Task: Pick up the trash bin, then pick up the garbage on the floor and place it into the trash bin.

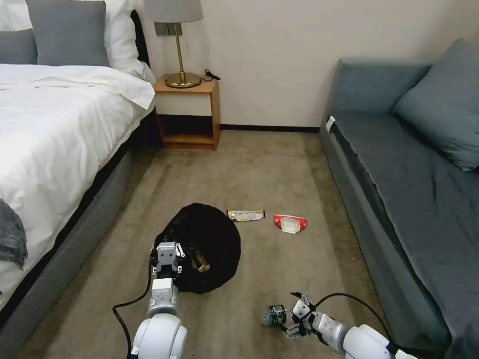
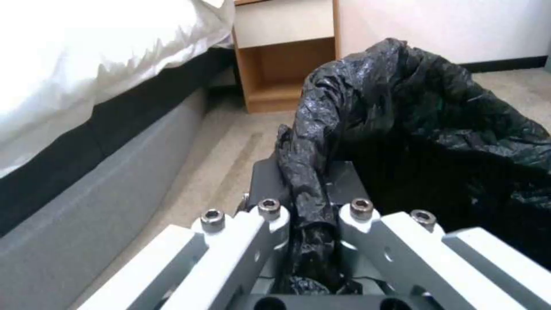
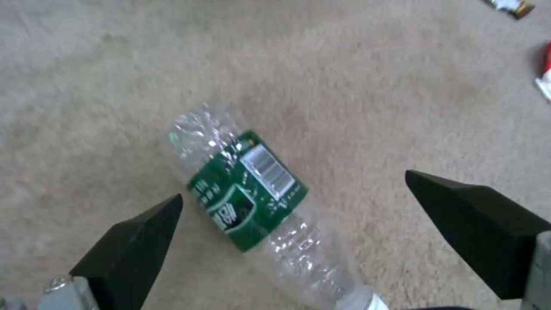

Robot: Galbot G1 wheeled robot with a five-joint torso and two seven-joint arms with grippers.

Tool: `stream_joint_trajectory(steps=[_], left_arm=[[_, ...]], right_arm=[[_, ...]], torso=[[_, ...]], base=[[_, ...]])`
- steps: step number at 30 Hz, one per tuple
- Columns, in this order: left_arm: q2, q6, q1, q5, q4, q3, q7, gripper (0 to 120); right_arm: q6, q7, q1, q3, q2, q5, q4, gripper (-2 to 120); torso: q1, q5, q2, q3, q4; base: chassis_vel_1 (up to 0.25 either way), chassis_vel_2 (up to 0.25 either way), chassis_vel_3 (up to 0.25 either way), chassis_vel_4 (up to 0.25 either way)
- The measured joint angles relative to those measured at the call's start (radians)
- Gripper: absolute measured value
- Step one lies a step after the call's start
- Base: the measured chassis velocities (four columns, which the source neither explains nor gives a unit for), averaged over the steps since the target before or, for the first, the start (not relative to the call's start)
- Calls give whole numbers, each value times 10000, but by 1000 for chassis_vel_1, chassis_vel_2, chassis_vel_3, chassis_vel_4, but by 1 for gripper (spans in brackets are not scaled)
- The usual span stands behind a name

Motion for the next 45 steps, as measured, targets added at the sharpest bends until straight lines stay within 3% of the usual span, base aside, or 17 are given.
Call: stream_joint_trajectory(steps=[17, 35, 42, 45], left_arm=[[7, -1, -215, -73, 145, 60, 124, 4], [283, 113, -347, -498, 246, -141, 275, 4], [405, 156, -354, -575, 163, -206, 348, 4], [485, 105, -240, -621, 94, -243, 509, 4]], right_arm=[[612, -552, 1905, -1265, 487, 71, -2420, 96], [941, -825, 2190, -1366, 750, 264, -2775, 30], [938, -830, 2037, -924, 769, 426, -2452, 29], [946, -839, 1846, -22, 762, 869, -1841, 29]], torso=[[0, 0, 0, 1, 1], [0, -1, 0, 1, 1], [0, 0, 0, 1, 1], [0, 1, 0, 1, 0]], base=[[0, 0, 0, 0], [0, 0, 0, 0], [0, 0, 0, 0], [0, 0, 0, 0]])
